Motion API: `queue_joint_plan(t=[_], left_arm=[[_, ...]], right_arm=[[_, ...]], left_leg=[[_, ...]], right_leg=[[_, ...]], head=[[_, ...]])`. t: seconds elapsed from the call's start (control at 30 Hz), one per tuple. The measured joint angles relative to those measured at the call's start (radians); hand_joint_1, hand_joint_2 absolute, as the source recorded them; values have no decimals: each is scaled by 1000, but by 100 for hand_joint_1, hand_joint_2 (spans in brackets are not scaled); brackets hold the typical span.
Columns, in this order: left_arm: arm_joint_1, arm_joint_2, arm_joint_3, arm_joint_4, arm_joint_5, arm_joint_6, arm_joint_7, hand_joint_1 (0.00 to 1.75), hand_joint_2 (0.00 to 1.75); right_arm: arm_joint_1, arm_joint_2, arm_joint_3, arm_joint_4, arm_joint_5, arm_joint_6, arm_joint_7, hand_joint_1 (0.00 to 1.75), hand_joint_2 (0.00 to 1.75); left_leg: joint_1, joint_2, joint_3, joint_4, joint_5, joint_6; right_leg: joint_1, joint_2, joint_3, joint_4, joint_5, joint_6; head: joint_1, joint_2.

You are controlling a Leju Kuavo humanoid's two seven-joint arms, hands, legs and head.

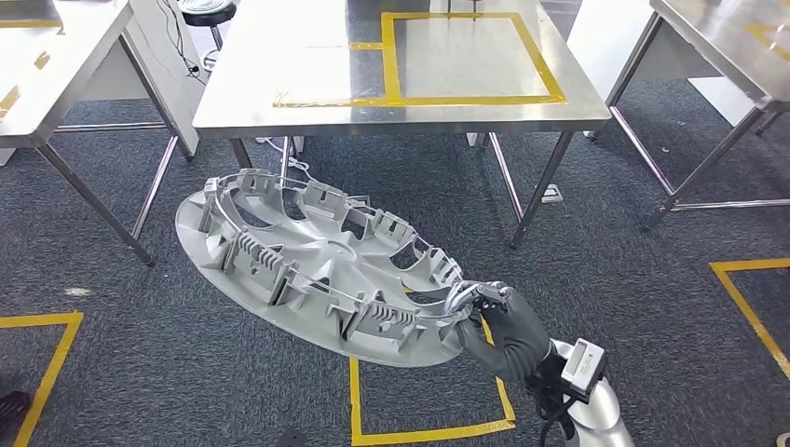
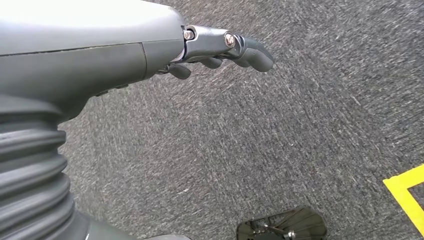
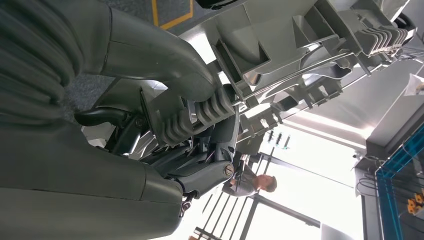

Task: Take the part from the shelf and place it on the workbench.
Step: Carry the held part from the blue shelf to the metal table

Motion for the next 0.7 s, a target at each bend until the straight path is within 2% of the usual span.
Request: queue_joint_plan(t=[0.1,0.17,0.23,0.27,0.33,0.37,0.4,0.43,0.47,0.53,0.57,0.6,0.63,0.7], left_arm=[[-2,1,0,0,2,-12,4,0,175],[-3,2,0,0,2,-18,4,0,175],[-2,3,0,-1,2,-19,4,0,175],[-1,4,0,-1,2,-19,4,0,175],[2,5,1,-1,3,-19,4,0,175],[4,6,1,0,3,-18,4,0,175],[7,6,1,0,3,-17,4,0,175],[10,6,2,0,3,-17,4,0,175],[13,6,2,1,4,-16,4,0,175],[16,7,2,2,4,-15,4,0,175],[16,8,3,2,4,-14,4,0,175],[16,9,4,3,4,-12,4,0,175],[16,10,5,3,3,-11,4,0,175],[13,10,8,3,0,-9,5,0,175]], right_arm=[[0,0,0,0,0,-2,1,175,175],[-1,0,-1,0,-1,-4,4,175,175],[-3,0,-1,0,0,-5,9,175,175],[-6,0,-1,0,0,-6,10,175,175],[-9,0,-1,1,-1,-5,12,175,175],[-10,0,-1,1,-1,-5,12,175,175],[-9,0,-1,3,-1,-5,12,175,175],[-9,0,-1,4,-1,-5,13,175,175],[-8,0,-1,6,-1,-5,13,175,175],[-6,0,-1,10,-1,-5,14,175,175],[-4,0,-1,12,-1,-5,13,175,175],[-2,0,-1,14,-2,-5,13,175,175],[-1,0,-1,16,-2,-6,13,175,175],[0,0,-1,16,-3,-7,14,175,175]], left_leg=[[-7,1,0,2,-4,13],[-6,4,4,-6,-12,23],[-3,11,18,-15,-22,37],[-2,16,29,-16,-25,41],[-3,28,40,-17,-34,42],[-3,34,45,-17,-40,39],[-2,39,52,-16,-47,35],[-1,44,61,-16,-54,30],[1,48,72,-16,-63,23],[4,54,96,-13,-82,8],[4,56,105,-12,-91,-1],[4,57,111,-12,-98,-9],[4,58,118,-10,-101,-18],[8,59,108,20,-87,-36]], right_leg=[[-6,1,3,-5,3,22],[-7,1,2,6,10,30],[-5,-25,-14,46,4,33],[-5,-44,-37,86,-13,33],[-5,-75,-114,208,-64,34],[-6,-79,-155,264,-82,35],[-9,-81,-184,294,-83,36],[-13,-83,-195,288,-65,38],[-17,-85,-186,245,-31,39],[-24,-97,-142,112,47,43],[-24,-102,-125,64,65,39],[-22,-105,-115,39,74,31],[-18,-105,-111,35,68,21],[-15,-100,-94,34,60,1]], head=[[0,0],[0,0],[2,0],[4,0],[8,0],[8,0],[8,0],[8,0],[8,0],[9,0],[10,0],[10,0],[10,0],[9,0]])
